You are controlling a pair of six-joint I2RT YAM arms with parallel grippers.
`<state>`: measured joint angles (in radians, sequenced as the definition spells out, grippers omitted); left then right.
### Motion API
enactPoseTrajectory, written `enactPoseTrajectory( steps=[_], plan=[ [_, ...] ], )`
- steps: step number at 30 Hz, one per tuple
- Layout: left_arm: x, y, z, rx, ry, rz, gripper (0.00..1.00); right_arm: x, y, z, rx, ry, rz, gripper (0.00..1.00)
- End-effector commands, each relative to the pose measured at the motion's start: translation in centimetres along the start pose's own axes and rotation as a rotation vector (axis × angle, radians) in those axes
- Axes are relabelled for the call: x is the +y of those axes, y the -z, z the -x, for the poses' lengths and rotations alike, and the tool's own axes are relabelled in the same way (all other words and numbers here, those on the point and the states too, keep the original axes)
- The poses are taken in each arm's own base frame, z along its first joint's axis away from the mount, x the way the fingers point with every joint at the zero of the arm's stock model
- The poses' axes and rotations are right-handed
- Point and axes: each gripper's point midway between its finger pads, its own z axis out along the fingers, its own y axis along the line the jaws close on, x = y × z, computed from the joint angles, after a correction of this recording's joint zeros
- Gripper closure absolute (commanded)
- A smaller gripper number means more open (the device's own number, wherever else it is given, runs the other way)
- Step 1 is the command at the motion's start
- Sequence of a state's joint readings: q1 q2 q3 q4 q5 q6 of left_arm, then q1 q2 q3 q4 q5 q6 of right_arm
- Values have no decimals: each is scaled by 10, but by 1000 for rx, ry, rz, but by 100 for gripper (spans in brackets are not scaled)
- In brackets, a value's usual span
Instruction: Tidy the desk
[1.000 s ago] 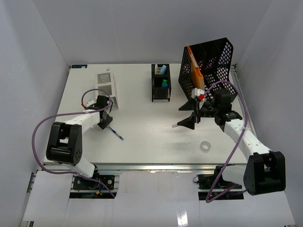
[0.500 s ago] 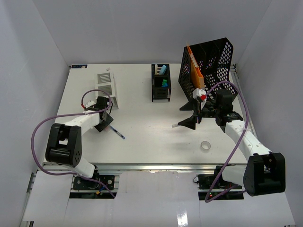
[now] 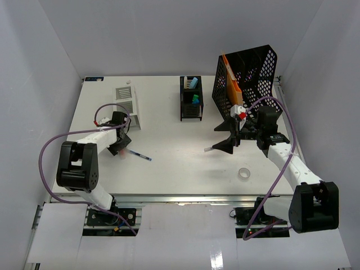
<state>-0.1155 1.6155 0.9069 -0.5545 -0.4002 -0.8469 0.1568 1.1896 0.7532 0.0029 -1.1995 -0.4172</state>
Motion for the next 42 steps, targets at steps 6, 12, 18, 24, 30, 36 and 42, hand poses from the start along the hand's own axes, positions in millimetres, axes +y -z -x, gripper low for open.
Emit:
enactPoseTrajectory(
  steps=[6,12,18,24,30,36,42],
  plan=[
    [9,-1,7,-23,-4,9,67,4,3,8,-25,33,15,11],
    [22,11,4,-54,18,-5,86,4,5,9,-31,30,17,11],
    [13,47,12,-89,60,-162,99,5,6,10,-37,25,22,11],
    [-71,129,-17,-57,-114,-882,100,5,5,10,-33,-7,17,10],
    [-117,247,-102,8,-483,-1541,100,1,-9,20,-16,-184,5,11],
    [-147,279,-162,-48,-729,-1655,100,-3,-36,32,28,-439,16,13],
    [-179,277,-174,-116,-756,-1627,100,-28,-52,30,90,-691,-161,17]
  ],
)
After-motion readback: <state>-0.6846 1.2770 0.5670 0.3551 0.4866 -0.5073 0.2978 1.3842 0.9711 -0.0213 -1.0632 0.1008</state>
